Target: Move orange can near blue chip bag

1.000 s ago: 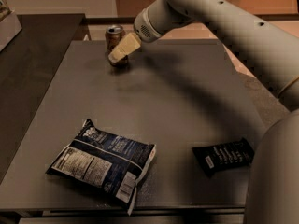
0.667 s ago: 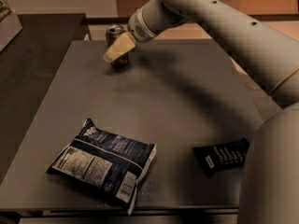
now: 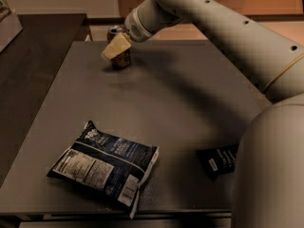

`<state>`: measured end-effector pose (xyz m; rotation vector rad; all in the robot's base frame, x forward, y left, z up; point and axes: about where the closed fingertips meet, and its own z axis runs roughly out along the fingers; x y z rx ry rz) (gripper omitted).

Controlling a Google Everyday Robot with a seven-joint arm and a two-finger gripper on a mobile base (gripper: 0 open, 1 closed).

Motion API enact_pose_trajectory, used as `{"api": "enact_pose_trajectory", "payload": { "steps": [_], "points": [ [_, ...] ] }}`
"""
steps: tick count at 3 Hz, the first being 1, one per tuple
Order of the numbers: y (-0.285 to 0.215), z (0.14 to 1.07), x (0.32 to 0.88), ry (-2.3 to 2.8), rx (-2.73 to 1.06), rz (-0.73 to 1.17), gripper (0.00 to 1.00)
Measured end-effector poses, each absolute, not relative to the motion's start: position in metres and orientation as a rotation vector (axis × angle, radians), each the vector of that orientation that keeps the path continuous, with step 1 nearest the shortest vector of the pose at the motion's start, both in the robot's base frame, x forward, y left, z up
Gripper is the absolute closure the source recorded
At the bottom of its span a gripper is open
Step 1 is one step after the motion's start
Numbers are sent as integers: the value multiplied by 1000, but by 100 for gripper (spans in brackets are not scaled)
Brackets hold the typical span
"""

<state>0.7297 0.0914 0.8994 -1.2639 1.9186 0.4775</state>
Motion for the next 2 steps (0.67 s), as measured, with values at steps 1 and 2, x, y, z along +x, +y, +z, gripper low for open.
{"api": "enact_pose_trajectory", "payload": {
  "steps": [1, 2],
  "points": [
    [89, 896, 736, 1938, -1247, 465, 41],
    [85, 900, 736, 1936, -1242, 470, 64]
  ]
}}
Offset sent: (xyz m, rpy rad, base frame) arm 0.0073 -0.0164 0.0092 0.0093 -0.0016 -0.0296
